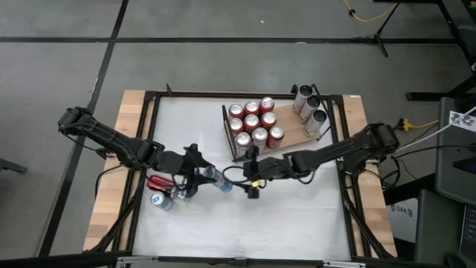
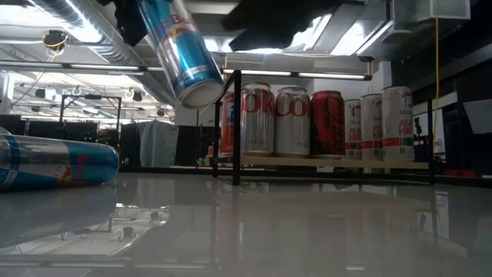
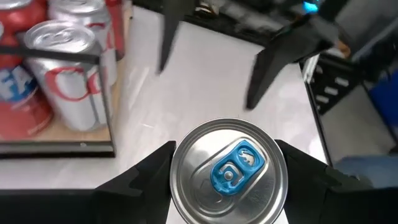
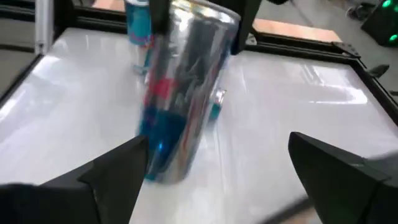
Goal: Place canned beverage on shelf
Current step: Put the right blue soda can on the shelf
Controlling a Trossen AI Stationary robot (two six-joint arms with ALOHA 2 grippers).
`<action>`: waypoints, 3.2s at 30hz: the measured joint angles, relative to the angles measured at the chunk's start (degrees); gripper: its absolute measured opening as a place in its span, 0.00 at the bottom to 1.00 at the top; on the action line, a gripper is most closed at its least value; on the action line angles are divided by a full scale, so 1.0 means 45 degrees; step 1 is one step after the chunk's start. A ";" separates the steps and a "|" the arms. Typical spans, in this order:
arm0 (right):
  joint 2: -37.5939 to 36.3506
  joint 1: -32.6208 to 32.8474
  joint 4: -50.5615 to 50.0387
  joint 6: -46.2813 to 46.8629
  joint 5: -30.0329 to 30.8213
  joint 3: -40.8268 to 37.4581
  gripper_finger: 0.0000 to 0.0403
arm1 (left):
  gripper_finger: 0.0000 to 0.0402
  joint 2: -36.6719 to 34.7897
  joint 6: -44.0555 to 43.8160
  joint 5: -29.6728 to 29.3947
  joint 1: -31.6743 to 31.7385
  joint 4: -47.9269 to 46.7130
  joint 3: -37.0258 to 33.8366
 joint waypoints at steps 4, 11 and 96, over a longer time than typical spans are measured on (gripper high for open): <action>-0.1248 0.0416 -0.1878 -0.0053 0.0083 -0.0001 0.93 | 0.53 0.0004 -0.1310 -0.0173 0.0002 -0.0067 0.0019; -0.3417 0.1068 -0.3404 -0.0594 0.1623 -0.1172 0.93 | 0.53 0.1287 -0.2127 -0.0155 0.0044 -0.0311 0.1431; -0.7972 0.1054 -0.6099 -0.0636 -0.0019 -0.3323 0.93 | 0.77 1.0955 -0.3133 -0.0448 0.1823 -0.8050 1.1608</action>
